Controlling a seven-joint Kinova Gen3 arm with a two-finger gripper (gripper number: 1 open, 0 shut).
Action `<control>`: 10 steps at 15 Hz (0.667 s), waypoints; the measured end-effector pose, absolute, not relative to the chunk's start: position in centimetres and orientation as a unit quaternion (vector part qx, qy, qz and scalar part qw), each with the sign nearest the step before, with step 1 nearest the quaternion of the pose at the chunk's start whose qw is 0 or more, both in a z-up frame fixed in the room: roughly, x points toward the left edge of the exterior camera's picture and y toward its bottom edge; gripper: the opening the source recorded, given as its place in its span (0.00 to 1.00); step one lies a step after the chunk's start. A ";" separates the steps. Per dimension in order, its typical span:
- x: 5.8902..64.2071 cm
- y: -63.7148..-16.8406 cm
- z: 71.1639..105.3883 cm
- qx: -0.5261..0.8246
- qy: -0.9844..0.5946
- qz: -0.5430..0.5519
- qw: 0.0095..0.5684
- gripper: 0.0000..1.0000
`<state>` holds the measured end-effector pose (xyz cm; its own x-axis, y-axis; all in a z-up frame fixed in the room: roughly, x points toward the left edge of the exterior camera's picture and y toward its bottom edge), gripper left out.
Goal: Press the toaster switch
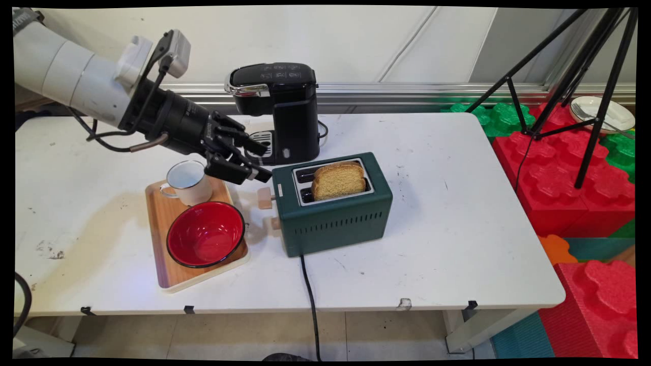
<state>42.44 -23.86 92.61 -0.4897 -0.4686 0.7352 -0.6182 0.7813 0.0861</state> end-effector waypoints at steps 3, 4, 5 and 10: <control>42.4 -23.5 92.1 0.315 -0.861 0.101 0.387 0.00; 42.4 -23.4 91.9 0.314 -0.862 0.102 0.385 0.00; 42.4 -23.3 91.7 0.314 -0.863 0.103 0.382 0.00; 42.0 -23.5 90.5 0.315 -0.868 0.108 0.368 0.00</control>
<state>42.03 -23.46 90.49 -0.5305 -0.4679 0.7069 -0.6264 0.7782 0.0451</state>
